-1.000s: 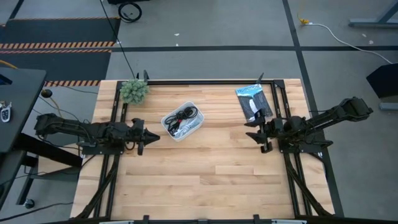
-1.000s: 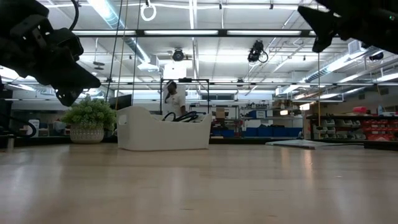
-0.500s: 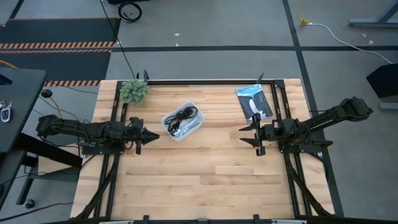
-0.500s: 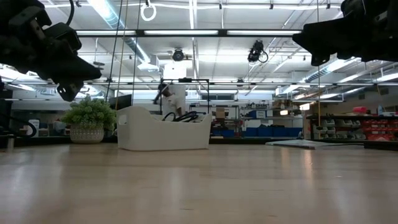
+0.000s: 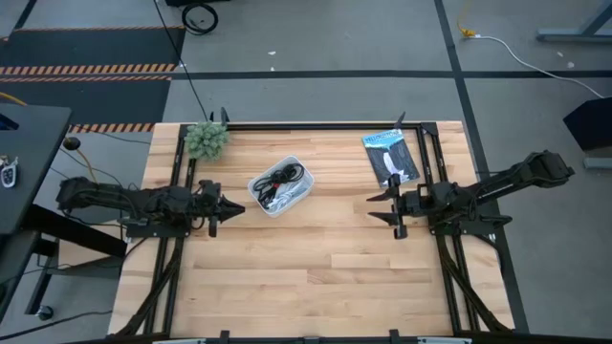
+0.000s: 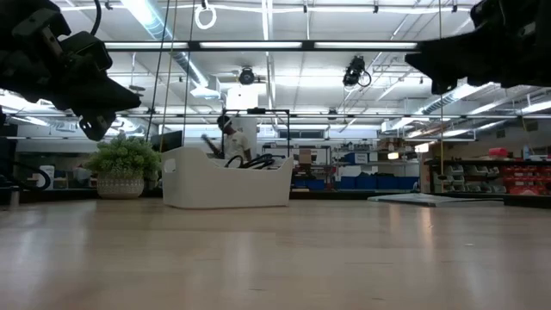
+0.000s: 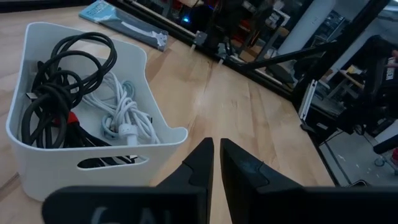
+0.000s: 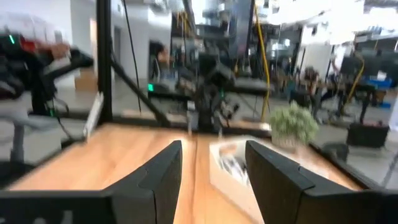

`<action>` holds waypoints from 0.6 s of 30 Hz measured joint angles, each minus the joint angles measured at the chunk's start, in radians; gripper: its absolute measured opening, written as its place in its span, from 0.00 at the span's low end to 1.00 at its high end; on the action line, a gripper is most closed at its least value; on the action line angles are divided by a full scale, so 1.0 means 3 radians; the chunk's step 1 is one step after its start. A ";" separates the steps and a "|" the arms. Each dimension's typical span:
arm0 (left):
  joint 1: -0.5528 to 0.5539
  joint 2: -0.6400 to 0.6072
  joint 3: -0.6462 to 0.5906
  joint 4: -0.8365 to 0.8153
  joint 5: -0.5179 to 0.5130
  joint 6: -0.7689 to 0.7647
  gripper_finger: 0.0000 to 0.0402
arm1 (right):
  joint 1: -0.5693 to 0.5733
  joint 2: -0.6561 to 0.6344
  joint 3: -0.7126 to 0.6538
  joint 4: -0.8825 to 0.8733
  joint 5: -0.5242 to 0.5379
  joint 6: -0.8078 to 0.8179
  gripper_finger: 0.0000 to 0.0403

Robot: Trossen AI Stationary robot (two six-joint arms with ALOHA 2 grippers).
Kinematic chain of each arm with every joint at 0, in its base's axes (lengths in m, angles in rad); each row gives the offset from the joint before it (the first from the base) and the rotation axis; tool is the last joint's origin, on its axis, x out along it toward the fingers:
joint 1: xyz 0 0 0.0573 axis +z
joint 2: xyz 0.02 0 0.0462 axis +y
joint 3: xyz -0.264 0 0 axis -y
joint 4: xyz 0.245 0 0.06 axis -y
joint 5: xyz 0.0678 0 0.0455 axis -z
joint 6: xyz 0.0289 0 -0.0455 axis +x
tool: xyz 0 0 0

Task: Pick and place USB-C Cables
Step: Return to home position

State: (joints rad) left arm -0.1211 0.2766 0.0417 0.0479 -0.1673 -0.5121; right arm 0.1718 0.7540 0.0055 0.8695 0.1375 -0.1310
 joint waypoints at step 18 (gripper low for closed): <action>-0.0006 -0.0766 -0.0111 0.0042 0.0002 0.0001 0.09 | -0.0144 -0.0659 0.0001 -0.1578 -0.0001 0.0000 0.45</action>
State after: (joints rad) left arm -0.1230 0.0467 0.0086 0.0605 -0.1666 -0.5119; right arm 0.1287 0.5564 0.0059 0.3960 0.1371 -0.1310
